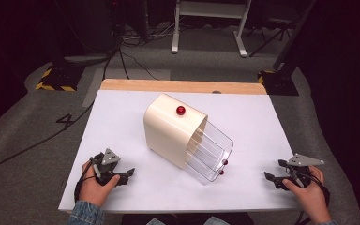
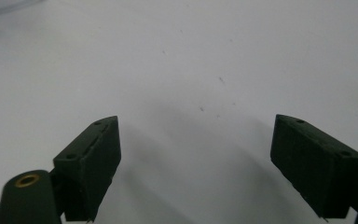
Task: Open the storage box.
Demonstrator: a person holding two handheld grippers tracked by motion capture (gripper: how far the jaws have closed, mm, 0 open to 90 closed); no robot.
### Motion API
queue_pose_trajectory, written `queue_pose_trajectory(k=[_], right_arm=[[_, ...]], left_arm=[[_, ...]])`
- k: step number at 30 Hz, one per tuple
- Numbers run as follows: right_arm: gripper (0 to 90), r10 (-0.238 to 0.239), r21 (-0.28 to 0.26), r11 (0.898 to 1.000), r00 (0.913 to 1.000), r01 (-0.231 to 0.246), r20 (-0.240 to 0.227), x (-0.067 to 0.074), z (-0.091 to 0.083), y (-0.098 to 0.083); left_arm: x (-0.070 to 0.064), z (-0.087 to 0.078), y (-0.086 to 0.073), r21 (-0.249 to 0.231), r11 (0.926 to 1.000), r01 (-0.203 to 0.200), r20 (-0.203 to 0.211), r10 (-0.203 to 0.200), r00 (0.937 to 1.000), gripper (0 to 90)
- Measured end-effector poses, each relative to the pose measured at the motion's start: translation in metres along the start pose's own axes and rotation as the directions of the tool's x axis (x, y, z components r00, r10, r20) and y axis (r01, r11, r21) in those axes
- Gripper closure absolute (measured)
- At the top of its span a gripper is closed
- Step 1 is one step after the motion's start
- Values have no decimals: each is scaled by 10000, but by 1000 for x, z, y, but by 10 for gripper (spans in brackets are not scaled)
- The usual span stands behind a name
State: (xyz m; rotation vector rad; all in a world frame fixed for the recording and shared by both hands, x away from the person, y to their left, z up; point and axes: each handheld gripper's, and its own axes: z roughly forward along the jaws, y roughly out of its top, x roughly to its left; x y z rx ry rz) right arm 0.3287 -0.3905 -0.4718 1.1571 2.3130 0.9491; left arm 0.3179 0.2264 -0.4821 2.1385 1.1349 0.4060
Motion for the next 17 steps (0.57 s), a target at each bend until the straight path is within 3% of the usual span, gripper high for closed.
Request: queue_pose_trajectory(k=[5,13,17], right_arm=[[138,331,-79,9994,9994,-331,65,-1,5,-7],[135,254,-306,9992,9996,-250,128,0,5,-10],[93,211,-336,9992,9989,-197,422,2,5,-11]], left_arm=[[0,0,0,45,9999,-106,-20,106,9999,212],[0,0,0,29,10000,-92,-19,92,10000,211],[-1,0,-1,20,9998,-184,-71,184,9998,210]])
